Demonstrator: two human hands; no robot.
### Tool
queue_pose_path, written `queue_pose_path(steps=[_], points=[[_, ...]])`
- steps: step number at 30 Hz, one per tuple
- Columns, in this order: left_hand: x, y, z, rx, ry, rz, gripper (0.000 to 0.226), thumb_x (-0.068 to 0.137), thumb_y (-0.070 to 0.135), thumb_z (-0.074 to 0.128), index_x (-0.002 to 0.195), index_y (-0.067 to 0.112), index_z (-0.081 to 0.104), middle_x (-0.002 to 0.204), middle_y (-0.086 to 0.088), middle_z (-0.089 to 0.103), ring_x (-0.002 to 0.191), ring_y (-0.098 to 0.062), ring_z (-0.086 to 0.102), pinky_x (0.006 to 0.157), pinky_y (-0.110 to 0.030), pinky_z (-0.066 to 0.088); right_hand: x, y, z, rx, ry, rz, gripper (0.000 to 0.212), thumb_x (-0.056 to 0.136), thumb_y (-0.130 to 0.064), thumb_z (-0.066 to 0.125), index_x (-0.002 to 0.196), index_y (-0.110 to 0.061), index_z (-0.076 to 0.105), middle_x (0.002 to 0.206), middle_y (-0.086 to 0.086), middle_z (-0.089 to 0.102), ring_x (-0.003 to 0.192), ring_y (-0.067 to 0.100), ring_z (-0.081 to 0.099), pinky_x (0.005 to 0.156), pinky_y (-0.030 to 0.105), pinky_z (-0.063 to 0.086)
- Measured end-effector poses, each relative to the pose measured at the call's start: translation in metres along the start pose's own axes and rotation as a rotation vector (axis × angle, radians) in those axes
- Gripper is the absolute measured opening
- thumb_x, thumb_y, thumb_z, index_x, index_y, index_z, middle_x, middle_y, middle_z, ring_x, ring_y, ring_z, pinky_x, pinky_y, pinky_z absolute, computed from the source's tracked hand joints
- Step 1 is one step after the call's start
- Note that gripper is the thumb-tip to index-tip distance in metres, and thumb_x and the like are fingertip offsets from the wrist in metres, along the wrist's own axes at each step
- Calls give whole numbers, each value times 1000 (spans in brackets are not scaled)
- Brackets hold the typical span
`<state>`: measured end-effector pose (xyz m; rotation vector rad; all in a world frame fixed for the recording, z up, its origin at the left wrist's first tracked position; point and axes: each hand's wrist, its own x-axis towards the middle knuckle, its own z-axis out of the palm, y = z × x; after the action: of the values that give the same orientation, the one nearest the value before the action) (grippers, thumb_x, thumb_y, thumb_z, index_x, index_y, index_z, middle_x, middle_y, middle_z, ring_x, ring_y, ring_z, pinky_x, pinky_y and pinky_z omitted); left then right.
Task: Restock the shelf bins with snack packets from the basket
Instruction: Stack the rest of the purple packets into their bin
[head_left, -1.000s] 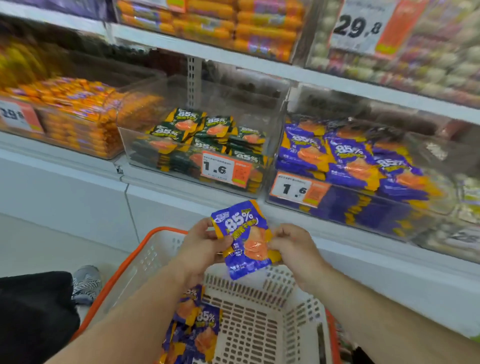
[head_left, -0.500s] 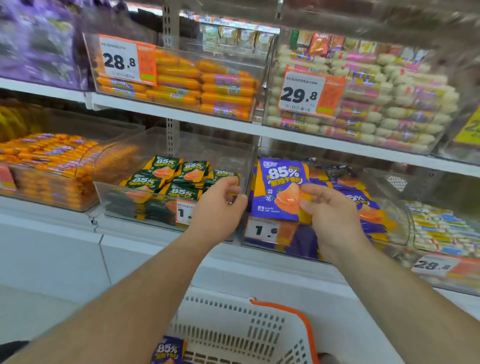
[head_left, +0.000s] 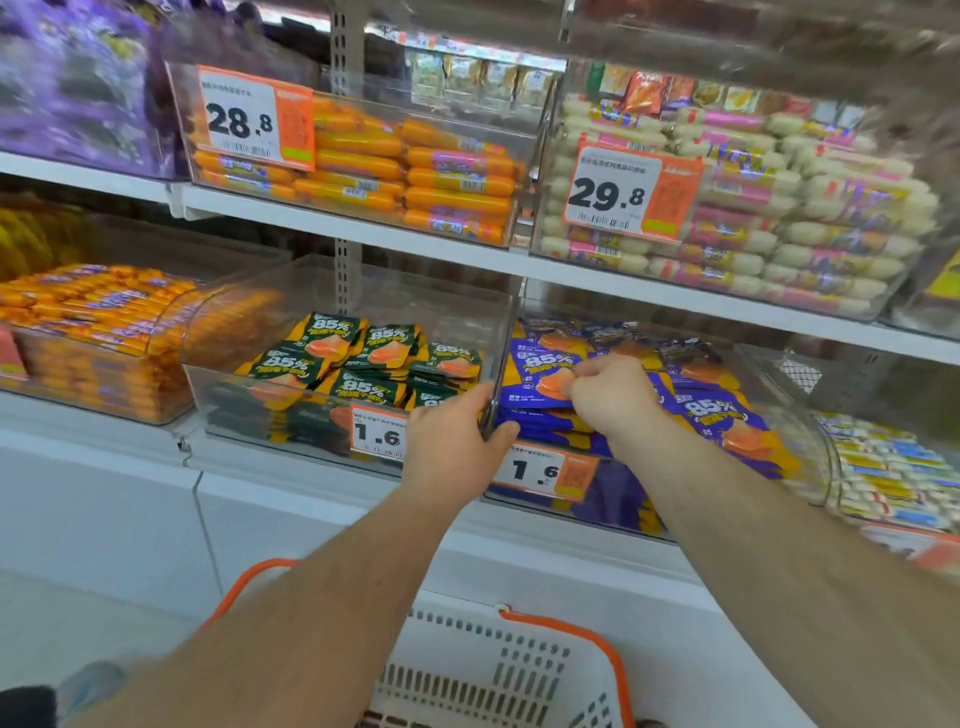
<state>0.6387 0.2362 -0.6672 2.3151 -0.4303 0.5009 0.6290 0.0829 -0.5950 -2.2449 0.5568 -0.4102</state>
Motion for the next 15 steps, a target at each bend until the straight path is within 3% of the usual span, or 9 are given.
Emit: queue_pose_path(steps=[6, 11, 13, 15], points=[[0, 0, 4, -7, 59, -23, 42, 91, 44, 61, 131, 34, 53, 112, 12, 69, 107, -12, 61, 92, -31, 30, -5, 1, 2, -244, -13, -45, 26, 97, -33, 52, 117, -24, 67, 124, 4, 64, 118, 28, 53, 96, 41, 48], [2, 1, 2, -28, 25, -21, 43, 90, 44, 62, 130, 30, 53, 115, 10, 67, 109, -13, 60, 99, -34, 34, -6, 3, 3, -217, -54, -39, 31, 101, -35, 47, 121, -21, 67, 130, 4, 62, 121, 27, 52, 91, 37, 43], [-1, 1, -3, -87, 48, -18, 50, 88, 39, 66, 133, 21, 52, 128, 2, 60, 115, -16, 56, 101, -40, 41, -5, 10, 5, -238, 13, -84, 33, 99, -36, 48, 123, -21, 65, 132, 5, 60, 123, 28, 50, 98, 39, 43], [-9, -5, -10, -82, 235, 117, 43, 84, 31, 68, 123, 14, 60, 124, -3, 57, 110, -21, 57, 91, -43, 47, -10, 18, 9, -213, 211, -269, 30, 96, -28, 53, 119, -15, 67, 127, 7, 60, 120, 26, 50, 99, 34, 41]])
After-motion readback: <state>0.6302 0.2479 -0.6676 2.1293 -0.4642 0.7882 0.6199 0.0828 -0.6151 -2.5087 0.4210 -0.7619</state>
